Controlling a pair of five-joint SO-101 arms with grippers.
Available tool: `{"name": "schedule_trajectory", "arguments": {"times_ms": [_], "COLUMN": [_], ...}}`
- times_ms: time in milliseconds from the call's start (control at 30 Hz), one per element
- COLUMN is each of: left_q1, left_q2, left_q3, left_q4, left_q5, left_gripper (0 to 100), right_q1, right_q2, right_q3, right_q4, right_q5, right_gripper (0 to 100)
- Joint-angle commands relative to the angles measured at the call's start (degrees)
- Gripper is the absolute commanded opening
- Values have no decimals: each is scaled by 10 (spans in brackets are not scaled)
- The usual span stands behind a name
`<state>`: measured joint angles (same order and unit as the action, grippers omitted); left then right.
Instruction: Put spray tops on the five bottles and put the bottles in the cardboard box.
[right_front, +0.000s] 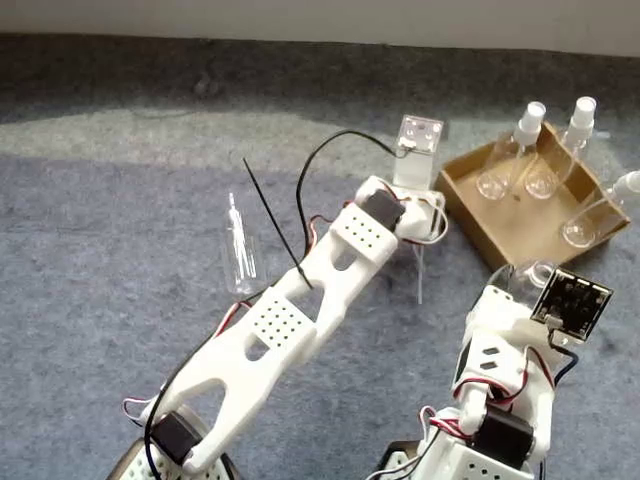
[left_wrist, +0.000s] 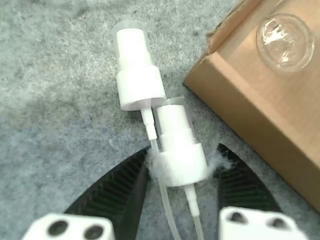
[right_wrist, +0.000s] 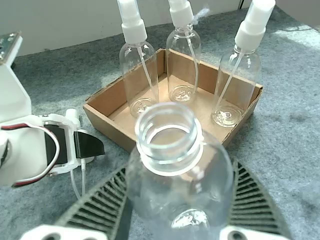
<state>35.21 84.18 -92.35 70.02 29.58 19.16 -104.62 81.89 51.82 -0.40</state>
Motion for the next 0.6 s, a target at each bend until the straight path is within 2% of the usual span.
{"name": "schedule_trajectory", "arguments": {"times_ms": [0, 67, 167, 567], "left_q1": [1, 1, 1, -8], "left_q2": [-8, -8, -8, -13], "left_q3": [-29, -29, -29, -29], "left_q4": [-5, -5, 5, 205], "left_q5": [5, 4, 4, 2], "left_gripper": [31, 2, 24, 24], "right_q1": [7, 7, 7, 7], "right_q2": [-7, -7, -7, -7], "right_q3": [-6, -6, -6, -6], "right_q4": [-18, -18, -18, -18], "right_q5": [0, 0, 0, 0], "right_gripper": [214, 214, 214, 214]}}
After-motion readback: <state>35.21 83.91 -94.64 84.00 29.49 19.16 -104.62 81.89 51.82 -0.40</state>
